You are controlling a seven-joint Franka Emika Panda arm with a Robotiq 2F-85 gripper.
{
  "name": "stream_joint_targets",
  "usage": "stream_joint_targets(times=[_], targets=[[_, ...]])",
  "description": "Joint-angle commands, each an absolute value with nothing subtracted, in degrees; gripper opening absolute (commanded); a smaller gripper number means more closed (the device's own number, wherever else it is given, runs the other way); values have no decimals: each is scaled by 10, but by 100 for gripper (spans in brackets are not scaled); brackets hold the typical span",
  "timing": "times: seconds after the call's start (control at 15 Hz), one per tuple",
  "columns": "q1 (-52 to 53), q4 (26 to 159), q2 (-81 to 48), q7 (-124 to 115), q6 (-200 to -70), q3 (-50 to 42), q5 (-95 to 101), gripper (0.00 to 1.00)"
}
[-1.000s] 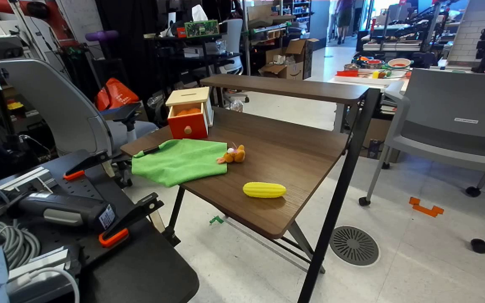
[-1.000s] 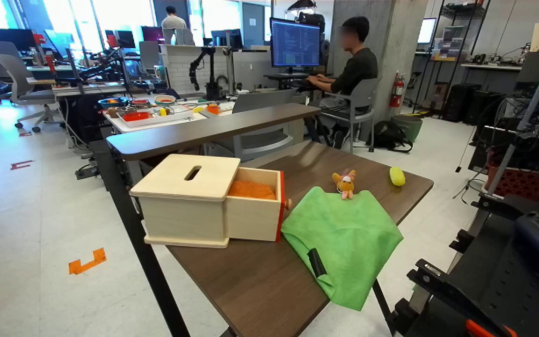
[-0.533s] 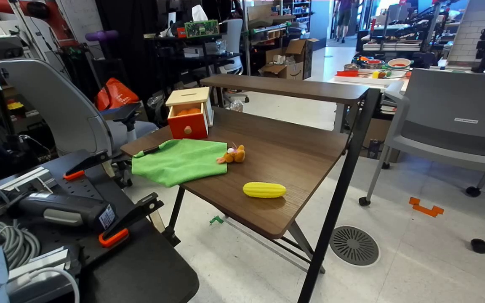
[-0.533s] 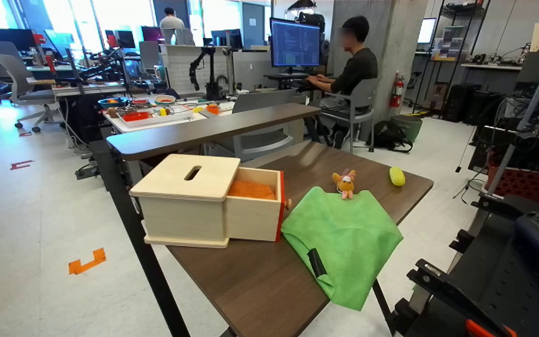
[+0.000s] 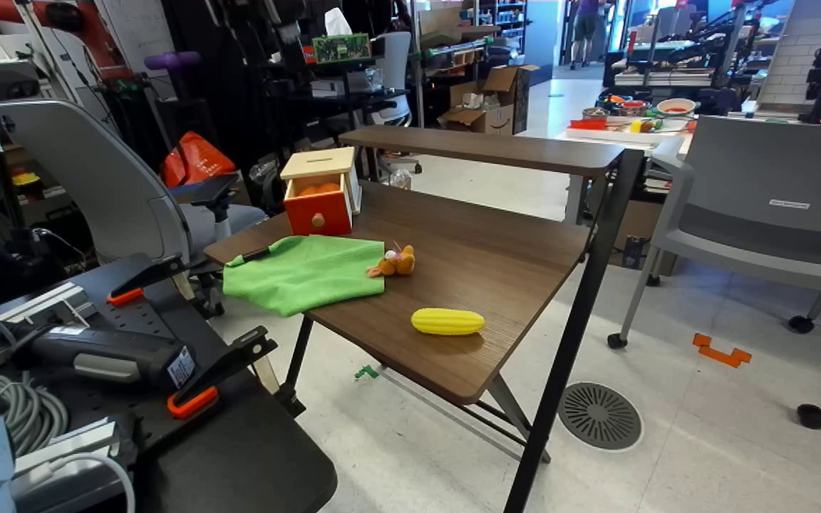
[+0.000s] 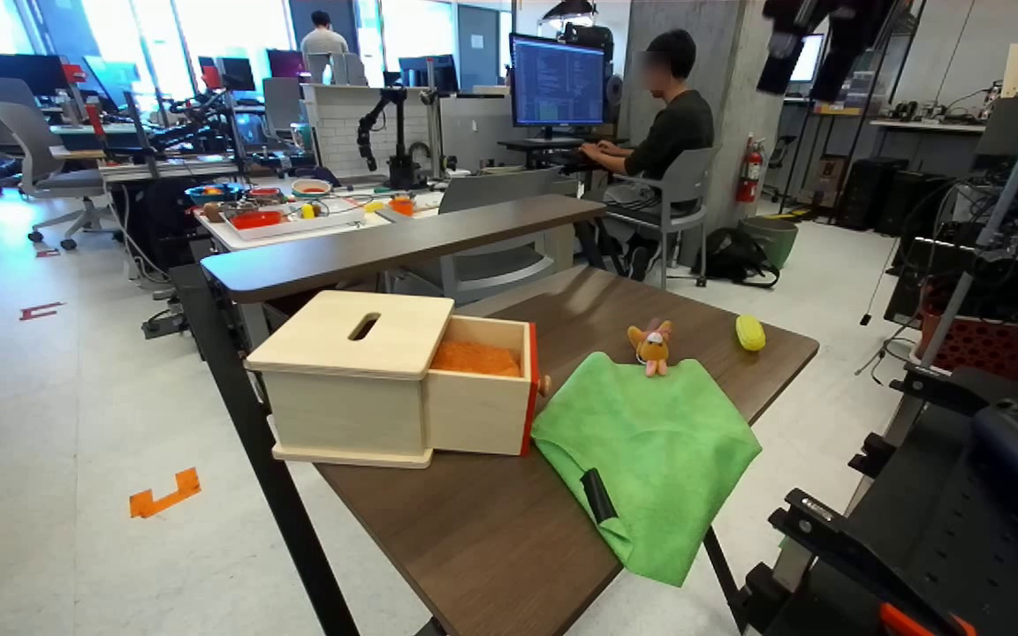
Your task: Move the rat plush toy
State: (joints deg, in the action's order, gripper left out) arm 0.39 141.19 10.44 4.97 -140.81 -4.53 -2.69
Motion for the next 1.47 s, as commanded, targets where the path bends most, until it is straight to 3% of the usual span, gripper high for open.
stream_joint_targets(times=[0.0,0.6,1.4], targets=[[-17,1340,-46,-14,-1443,-38,-1,100],[-32,1144,-359,-94,-1423,-57,-17,100],[-34,1051,-438,-92,-1468,-5,-85,100]])
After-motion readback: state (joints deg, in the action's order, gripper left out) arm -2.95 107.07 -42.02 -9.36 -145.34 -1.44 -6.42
